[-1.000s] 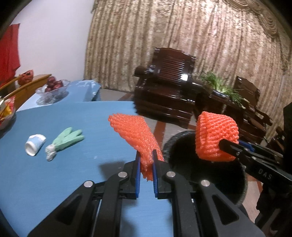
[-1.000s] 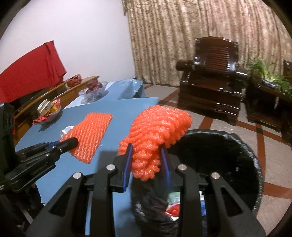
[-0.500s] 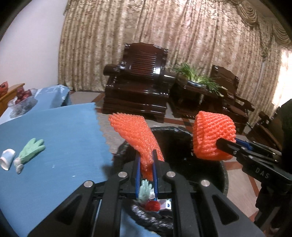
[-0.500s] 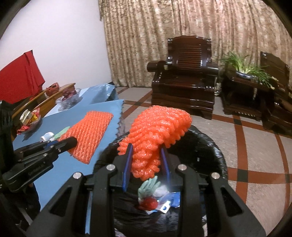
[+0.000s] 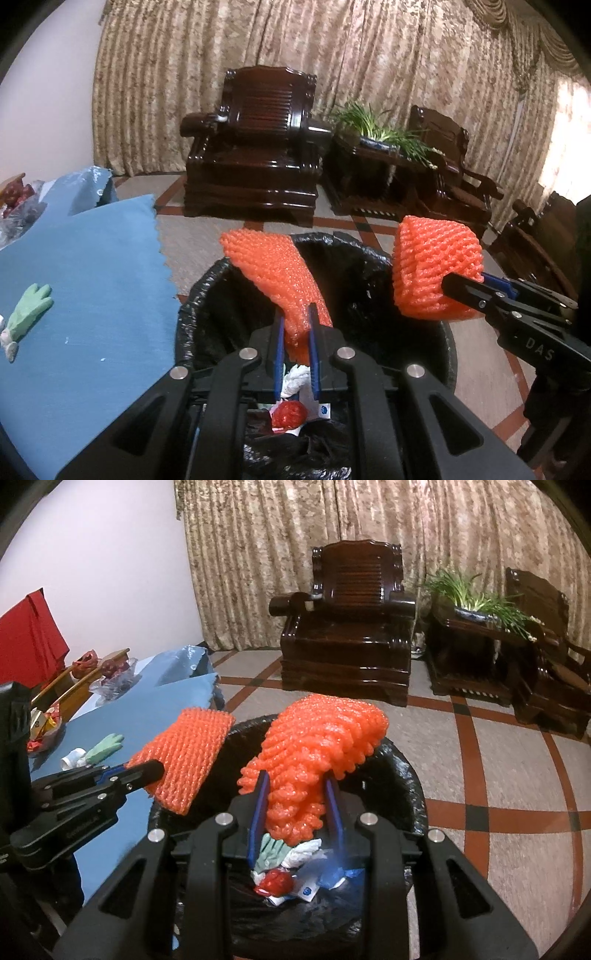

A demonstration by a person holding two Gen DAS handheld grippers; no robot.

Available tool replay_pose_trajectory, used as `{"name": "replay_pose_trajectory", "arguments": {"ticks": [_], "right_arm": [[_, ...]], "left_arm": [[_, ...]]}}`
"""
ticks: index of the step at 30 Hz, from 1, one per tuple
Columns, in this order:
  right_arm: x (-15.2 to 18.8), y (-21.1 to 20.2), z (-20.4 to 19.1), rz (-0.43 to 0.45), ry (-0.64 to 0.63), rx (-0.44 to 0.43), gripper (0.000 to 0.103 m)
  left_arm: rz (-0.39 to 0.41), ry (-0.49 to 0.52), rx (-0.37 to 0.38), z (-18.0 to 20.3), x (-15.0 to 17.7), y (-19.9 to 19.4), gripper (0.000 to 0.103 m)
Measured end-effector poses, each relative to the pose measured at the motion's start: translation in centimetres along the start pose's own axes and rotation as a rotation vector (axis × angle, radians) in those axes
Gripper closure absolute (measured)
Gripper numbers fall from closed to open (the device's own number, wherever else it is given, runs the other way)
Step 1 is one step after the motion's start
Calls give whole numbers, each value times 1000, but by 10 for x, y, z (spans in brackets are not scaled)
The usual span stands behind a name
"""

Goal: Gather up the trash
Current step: 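Open both grippers to drop the mesh sleeves into the bin, then move both tools back over the white cup and green glove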

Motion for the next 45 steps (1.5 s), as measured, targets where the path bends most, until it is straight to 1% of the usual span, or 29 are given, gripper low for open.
{"name": "replay_pose_trajectory", "arguments": {"ticks": [7,9,11,12,13,14,15,16,17,18,19,21,23,25,30,34,39,45], "right_arm": [[9,10,12,-28,7,21,74],[13,15,14,-40,4,27,72],[16,20,18,-47,-4,47,63],[19,23,20,-56,-5,58,62],[22,25,22,-65,-4,63,59],[25,27,24,-76,-3,71,52],[28,28,25,-83,-1,80,48],[31,28,27,-86,1,88,41],[32,28,28,-86,1,92,29],[33,27,28,-83,0,95,21],[32,25,27,-76,-3,98,11],[31,22,26,-64,-8,96,10],[30,21,22,-64,1,81,9],[26,18,18,-58,15,69,9],[5,8,-8,-4,10,17,8],[-10,9,-34,20,-13,-32,7],[-17,21,-71,13,-42,-93,7],[-18,39,-116,-5,-65,-156,7]], "left_arm": [[-32,-13,12,3,6,18,91],[-40,-18,16,4,9,23,89],[-53,-37,28,0,11,27,74],[-58,-46,29,-1,12,28,58],[-56,-58,27,-3,12,27,53],[-52,-65,31,-4,12,26,53],[-51,-66,30,-5,12,25,52],[-49,-66,26,-6,12,24,47],[-45,-70,22,-8,12,23,44],[-36,-83,18,-13,11,19,36],[-31,-93,14,-16,11,17,28],[-19,-113,0,-23,10,11,22],[-4,-121,-22,-33,8,3,20],[11,-122,-57,-44,6,-4,15],[58,-116,-148,-74,1,-33,8],[88,-120,-236,-107,-2,-62,6],[107,-143,-330,-149,1,-92,6],[105,-186,-439,-199,19,-127,6]]}}
Point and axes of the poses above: each gripper's, at about its wrist camera, not at the fingertips, and y roughly the way its jaws point, z to its right, x to its underside, the point moved 7 cm from there along y, roughly the way its jaws point, and after that the axes turned 11 degrees about z, right-handed, at the moved point
